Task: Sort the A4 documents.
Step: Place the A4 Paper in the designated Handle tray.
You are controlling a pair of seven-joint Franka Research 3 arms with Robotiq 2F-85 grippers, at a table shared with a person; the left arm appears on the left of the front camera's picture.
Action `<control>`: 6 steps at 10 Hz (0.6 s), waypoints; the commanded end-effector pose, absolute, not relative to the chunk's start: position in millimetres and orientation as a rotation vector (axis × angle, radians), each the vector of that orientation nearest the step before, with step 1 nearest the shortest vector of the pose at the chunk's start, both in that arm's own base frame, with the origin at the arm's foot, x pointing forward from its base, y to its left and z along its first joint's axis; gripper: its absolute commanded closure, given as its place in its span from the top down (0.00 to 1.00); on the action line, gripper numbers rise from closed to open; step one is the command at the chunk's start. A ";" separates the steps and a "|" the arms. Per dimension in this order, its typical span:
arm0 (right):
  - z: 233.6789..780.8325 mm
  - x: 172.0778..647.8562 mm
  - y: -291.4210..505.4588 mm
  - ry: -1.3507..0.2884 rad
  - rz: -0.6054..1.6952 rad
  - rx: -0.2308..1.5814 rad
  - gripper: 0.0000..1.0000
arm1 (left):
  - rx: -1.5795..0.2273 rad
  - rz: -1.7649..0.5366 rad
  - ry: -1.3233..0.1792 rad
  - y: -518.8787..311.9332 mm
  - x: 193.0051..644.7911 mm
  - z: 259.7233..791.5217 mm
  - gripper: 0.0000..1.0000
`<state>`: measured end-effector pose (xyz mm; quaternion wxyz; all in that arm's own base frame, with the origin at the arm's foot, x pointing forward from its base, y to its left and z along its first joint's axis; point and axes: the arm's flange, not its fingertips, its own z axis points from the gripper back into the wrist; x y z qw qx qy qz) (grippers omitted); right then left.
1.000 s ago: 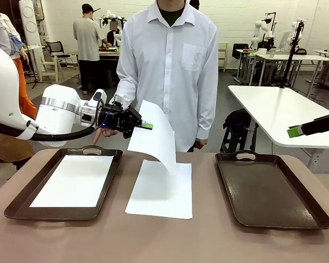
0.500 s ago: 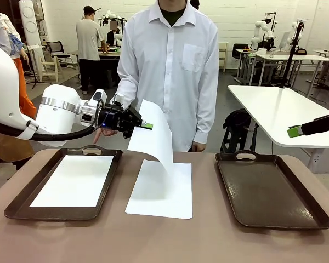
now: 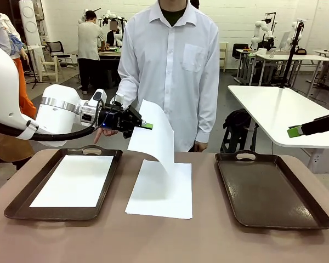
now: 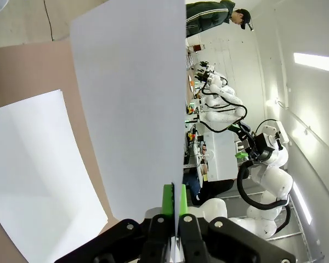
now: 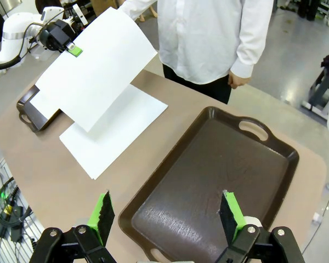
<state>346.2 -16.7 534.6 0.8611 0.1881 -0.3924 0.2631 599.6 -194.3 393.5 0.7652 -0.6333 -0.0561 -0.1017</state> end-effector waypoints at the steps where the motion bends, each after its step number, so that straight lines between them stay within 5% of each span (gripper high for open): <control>1: 532.3 347.9 -17.1 -0.823 0.552 0.413 1.00 | -1.380 -0.227 -0.123 -196.1 602.6 393.9 0.00; 6: 532.3 347.9 -17.1 -0.823 0.552 0.413 1.00 | -1.376 -0.221 -0.122 -194.3 599.6 393.6 0.01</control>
